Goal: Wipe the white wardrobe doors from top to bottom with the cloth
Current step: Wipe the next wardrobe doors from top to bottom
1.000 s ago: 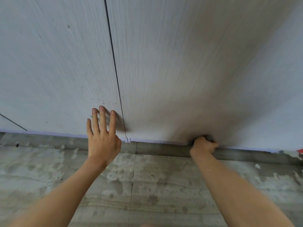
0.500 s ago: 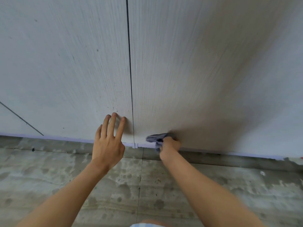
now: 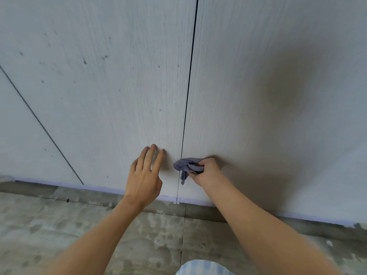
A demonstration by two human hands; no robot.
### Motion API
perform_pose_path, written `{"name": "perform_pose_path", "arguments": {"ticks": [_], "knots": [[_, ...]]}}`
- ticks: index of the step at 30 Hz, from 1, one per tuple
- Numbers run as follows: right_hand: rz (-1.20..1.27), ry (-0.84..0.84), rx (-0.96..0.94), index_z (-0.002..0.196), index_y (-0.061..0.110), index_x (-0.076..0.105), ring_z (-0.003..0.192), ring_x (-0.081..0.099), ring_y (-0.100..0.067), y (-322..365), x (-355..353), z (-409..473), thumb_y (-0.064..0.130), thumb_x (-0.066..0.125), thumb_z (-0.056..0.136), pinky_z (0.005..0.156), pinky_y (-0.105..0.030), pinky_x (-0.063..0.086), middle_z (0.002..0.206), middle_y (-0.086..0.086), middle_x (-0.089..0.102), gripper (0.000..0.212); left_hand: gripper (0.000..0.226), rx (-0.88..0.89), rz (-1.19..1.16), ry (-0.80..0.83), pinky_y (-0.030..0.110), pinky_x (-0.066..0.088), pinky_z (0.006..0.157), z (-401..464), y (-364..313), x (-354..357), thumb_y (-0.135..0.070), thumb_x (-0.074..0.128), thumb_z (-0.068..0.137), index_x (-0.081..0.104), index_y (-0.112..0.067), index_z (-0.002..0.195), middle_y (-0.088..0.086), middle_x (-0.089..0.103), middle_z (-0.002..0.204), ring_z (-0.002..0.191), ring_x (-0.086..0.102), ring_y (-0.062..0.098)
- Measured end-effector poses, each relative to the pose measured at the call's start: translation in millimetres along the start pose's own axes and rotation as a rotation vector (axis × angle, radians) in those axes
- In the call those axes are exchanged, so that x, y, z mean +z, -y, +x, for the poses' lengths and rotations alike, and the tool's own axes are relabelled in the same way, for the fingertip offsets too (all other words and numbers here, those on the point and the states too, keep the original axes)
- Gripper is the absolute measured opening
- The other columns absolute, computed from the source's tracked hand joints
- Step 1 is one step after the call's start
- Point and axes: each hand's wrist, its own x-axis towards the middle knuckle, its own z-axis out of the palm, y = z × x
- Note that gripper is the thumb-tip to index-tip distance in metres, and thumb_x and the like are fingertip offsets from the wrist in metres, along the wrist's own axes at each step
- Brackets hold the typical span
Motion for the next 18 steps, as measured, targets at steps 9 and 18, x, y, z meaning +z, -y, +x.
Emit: {"name": "perform_pose_path", "arguments": {"ticks": [9, 18], "knots": [[-0.095, 0.14, -0.169, 0.091, -0.005, 0.054, 0.087, 0.057, -0.03, 82.6, 73.8, -137.6, -0.009, 0.033, 0.092, 0.074, -0.029, 0.055, 0.078, -0.015, 0.051, 0.021, 0.081, 0.089, 0.016, -0.234, 0.051, 0.045, 0.093, 50.1, -10.5, -94.2, -0.008, 0.071, 0.06, 0.045, -0.005, 0.136, 0.021, 0.042, 0.141, 0.13, 0.032, 0.036], [-0.322, 0.104, -1.103, 0.087, 0.001, 0.051, 0.066, 0.051, -0.022, 159.1, 110.7, -227.6, -0.008, 0.04, 0.089, 0.045, -0.026, 0.044, 0.084, -0.007, 0.051, 0.014, 0.08, 0.146, 0.101, -0.451, 0.05, 0.045, 0.094, 105.2, -26.0, -203.0, -0.012, 0.072, 0.059, 0.044, -0.006, 0.134, 0.019, 0.047, 0.137, 0.128, 0.04, 0.037]]}}
